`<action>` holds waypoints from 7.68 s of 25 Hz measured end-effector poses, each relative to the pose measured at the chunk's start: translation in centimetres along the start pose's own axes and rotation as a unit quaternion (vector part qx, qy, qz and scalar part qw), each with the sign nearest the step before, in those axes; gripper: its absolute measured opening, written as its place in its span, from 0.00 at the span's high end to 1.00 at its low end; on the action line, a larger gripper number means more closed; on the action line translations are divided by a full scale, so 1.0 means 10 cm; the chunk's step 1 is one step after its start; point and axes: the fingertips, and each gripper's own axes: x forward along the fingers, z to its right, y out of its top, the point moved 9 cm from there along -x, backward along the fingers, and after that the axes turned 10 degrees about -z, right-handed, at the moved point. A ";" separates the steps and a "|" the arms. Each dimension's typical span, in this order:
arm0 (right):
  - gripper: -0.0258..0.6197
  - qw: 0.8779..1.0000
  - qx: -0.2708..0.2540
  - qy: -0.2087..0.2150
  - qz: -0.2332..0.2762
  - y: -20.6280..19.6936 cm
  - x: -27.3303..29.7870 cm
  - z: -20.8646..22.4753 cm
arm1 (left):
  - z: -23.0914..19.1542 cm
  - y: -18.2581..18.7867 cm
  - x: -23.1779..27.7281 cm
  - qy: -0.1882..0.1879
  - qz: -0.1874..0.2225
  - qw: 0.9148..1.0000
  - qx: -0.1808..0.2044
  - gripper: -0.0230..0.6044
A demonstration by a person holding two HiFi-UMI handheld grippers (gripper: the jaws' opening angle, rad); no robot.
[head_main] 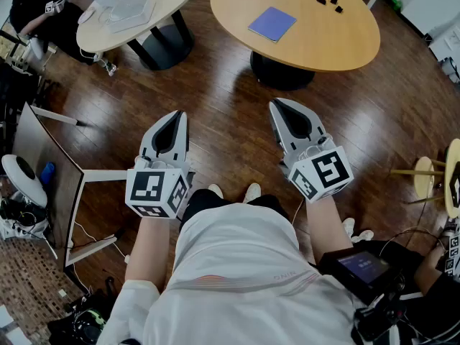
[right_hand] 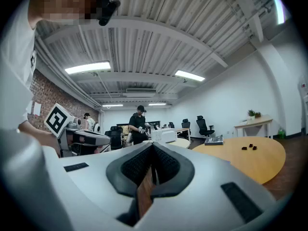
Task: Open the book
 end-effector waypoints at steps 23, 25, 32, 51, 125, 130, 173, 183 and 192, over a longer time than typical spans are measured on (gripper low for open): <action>0.96 0.999 -0.010 -0.036 -0.039 0.17 1.22 0.49 | -1.03 0.29 1.19 -0.031 0.030 0.999 -0.014 0.95; 0.96 0.998 -0.012 -0.037 -0.042 0.27 1.52 0.49 | -1.33 0.31 1.31 -0.030 0.028 0.999 -0.018 0.95; 0.96 0.997 -0.018 -0.042 -0.061 0.46 2.38 0.40 | -2.25 0.37 1.61 -0.030 0.022 0.998 -0.043 0.95; 0.96 0.996 -0.006 -0.070 -0.057 0.57 3.19 0.58 | -2.89 0.48 2.20 -0.068 0.015 0.997 -0.040 0.95; 0.96 0.876 0.259 -0.385 -0.130 -1.08 2.01 3.22 | 0.38 -0.12 6.45 -0.402 -0.184 0.790 0.424 0.85; 0.96 0.871 0.269 -0.388 -0.135 -1.29 2.09 3.16 | 0.42 -0.34 6.50 -0.377 -0.167 0.781 0.468 0.85; 0.96 0.890 0.266 -0.338 -0.150 -1.43 2.27 3.15 | 0.16 0.24 6.51 -0.431 -0.177 0.864 0.190 0.94; 0.96 0.915 0.239 -0.282 -0.159 -1.32 2.70 3.28 | -0.60 0.55 6.39 -0.355 -0.138 0.925 0.002 0.94; 0.96 0.927 0.226 -0.253 -0.160 -1.16 3.07 3.32 | -1.47 0.70 6.45 -0.237 -0.145 0.958 -0.071 0.94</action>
